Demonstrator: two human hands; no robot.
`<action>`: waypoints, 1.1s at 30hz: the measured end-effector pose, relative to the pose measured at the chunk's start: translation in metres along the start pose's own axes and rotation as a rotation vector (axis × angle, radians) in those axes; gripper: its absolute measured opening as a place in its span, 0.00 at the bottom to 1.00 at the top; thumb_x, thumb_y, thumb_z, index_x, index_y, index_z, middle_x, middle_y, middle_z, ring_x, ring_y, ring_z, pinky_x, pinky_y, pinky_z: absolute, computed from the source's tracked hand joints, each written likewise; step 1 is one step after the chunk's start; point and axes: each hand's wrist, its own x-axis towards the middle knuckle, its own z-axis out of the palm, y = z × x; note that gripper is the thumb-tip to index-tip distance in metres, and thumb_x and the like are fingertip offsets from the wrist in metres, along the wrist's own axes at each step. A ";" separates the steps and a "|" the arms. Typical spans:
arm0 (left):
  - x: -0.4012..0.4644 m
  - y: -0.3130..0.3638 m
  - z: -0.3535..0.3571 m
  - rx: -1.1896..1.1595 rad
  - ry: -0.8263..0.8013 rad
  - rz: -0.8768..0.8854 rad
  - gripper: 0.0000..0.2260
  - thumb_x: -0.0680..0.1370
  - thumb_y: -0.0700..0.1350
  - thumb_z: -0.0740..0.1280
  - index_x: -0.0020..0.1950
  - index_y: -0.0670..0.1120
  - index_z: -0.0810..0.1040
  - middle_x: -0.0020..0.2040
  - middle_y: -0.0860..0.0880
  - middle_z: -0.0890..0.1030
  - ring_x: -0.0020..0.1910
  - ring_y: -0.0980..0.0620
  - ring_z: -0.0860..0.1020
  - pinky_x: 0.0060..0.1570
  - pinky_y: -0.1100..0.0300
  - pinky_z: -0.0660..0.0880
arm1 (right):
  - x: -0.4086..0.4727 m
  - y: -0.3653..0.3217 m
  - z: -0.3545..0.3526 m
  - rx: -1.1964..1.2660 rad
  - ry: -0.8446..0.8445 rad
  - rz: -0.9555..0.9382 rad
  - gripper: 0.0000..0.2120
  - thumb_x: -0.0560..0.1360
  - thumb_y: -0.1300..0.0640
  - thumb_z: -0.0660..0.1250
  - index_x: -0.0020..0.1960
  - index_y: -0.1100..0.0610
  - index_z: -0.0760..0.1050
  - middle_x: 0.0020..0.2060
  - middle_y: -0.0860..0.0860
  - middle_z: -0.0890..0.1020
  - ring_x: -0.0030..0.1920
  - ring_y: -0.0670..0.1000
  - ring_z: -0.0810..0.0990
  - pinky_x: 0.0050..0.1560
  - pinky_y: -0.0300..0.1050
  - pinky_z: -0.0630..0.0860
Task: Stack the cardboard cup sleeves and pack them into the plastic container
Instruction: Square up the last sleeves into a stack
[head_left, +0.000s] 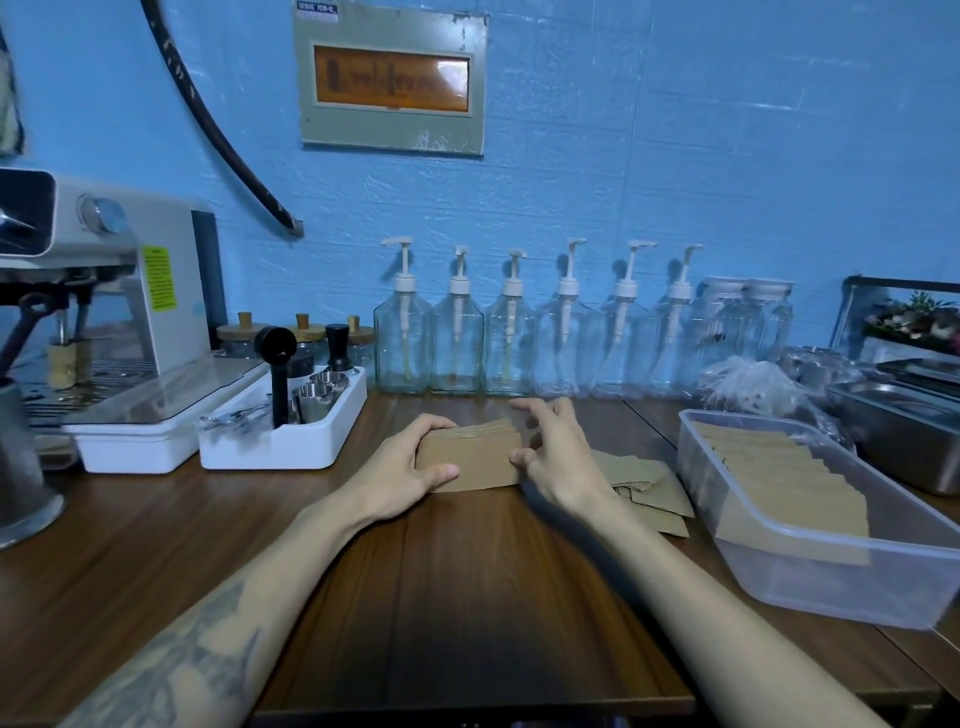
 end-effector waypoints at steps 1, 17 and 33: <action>0.000 0.000 0.000 0.000 0.003 0.008 0.20 0.76 0.46 0.72 0.65 0.59 0.71 0.59 0.56 0.77 0.58 0.53 0.77 0.59 0.55 0.76 | 0.000 0.002 -0.002 -0.073 -0.026 -0.061 0.28 0.77 0.64 0.67 0.74 0.51 0.66 0.58 0.49 0.69 0.55 0.49 0.73 0.65 0.48 0.71; 0.006 0.004 -0.002 -0.032 -0.017 0.060 0.21 0.76 0.38 0.72 0.65 0.54 0.76 0.59 0.52 0.81 0.58 0.51 0.78 0.57 0.56 0.77 | 0.014 0.013 -0.009 -0.045 -0.218 -0.099 0.17 0.77 0.67 0.65 0.64 0.56 0.77 0.55 0.49 0.74 0.58 0.50 0.73 0.64 0.47 0.72; 0.000 0.003 0.000 -0.001 0.024 0.017 0.18 0.77 0.45 0.71 0.65 0.58 0.74 0.58 0.55 0.80 0.55 0.49 0.79 0.60 0.46 0.75 | -0.003 0.028 -0.019 -0.058 -0.143 -0.146 0.26 0.78 0.57 0.68 0.75 0.52 0.65 0.61 0.46 0.71 0.61 0.44 0.72 0.67 0.45 0.70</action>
